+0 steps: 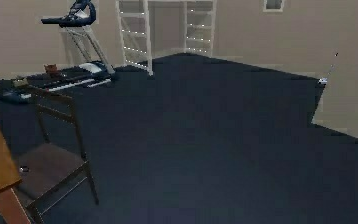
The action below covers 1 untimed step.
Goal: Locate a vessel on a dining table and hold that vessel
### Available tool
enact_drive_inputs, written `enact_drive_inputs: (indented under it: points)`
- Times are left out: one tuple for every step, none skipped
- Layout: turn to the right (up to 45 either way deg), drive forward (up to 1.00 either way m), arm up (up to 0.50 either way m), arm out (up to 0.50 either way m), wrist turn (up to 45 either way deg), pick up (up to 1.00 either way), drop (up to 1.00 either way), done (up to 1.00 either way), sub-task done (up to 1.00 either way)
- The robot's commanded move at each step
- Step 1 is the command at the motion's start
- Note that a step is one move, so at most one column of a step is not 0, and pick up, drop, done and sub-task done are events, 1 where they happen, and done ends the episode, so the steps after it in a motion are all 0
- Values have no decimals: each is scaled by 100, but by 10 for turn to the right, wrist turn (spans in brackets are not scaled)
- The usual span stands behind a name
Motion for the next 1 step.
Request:
enact_drive_inputs:
  points:
    - [0,100,0,0,0,0,0,0,0]
